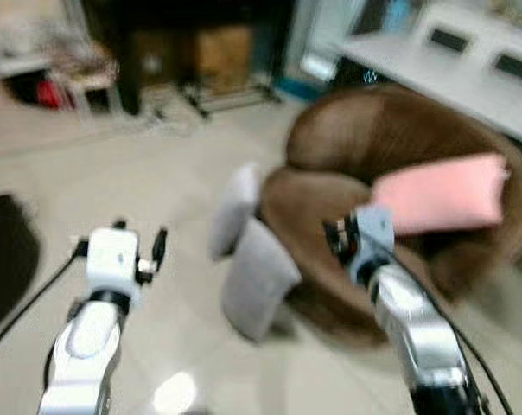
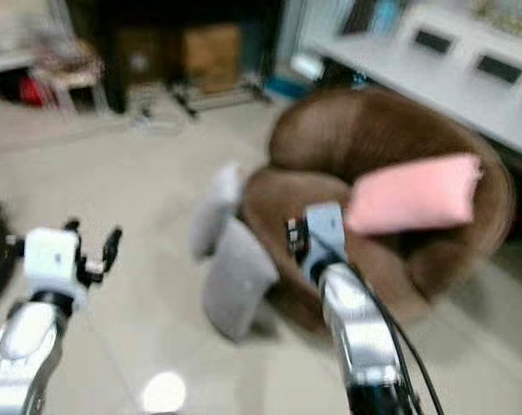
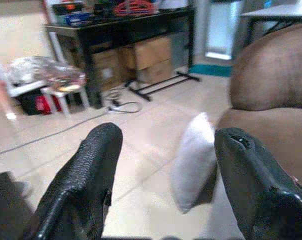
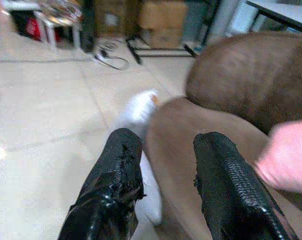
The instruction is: Move the pillow to the sofa from floor
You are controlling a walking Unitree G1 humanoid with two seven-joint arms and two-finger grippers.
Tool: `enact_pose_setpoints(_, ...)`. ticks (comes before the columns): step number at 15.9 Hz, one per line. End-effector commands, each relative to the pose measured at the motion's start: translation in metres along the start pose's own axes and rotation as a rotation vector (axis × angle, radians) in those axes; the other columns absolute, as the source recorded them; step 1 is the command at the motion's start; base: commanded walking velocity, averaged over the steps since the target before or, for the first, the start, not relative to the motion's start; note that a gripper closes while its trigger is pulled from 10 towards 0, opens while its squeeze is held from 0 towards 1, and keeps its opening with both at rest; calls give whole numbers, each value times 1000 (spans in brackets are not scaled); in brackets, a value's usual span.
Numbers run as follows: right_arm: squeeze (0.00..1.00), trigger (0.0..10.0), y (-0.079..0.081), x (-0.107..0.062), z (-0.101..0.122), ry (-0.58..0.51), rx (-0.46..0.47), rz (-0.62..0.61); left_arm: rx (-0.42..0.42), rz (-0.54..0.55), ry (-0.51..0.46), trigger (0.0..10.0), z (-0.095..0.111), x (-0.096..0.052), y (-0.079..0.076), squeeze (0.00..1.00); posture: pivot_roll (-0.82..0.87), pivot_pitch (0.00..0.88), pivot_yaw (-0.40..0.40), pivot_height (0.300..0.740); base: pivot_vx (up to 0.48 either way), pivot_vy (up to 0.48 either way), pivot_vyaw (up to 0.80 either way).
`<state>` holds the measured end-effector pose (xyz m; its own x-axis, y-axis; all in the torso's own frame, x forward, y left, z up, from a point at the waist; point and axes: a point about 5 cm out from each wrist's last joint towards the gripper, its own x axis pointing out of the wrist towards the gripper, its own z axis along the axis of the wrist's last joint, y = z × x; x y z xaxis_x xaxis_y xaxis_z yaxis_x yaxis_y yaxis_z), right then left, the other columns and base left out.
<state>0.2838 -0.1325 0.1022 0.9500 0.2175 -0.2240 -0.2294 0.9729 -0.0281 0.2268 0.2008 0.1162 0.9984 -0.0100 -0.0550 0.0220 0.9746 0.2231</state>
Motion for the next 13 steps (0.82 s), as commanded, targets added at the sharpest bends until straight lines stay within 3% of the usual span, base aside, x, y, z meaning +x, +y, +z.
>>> enact_pose_setpoints(1, 0, 10000, -9, -2, -3, 13, 2, -27, -15, -23, -13, 10000, 3, 1, -7, 0, 18, 0, -100, 740, 364, 0, 0)
enact_pose_setpoints(9, 0, 10000, 0, -10, -9, 8, 35, -35, -20, -19, -15, 10000, 3, 0, -8, 0, 19, 0, -101, 740, 375, 0, 0)
enact_pose_setpoints(13, 0, 10000, -4, -6, -6, 8, 37, -32, -20, -16, -16, 10000, 4, 0, -7, 0, 23, 0, -105, 740, 383, 0, 0)
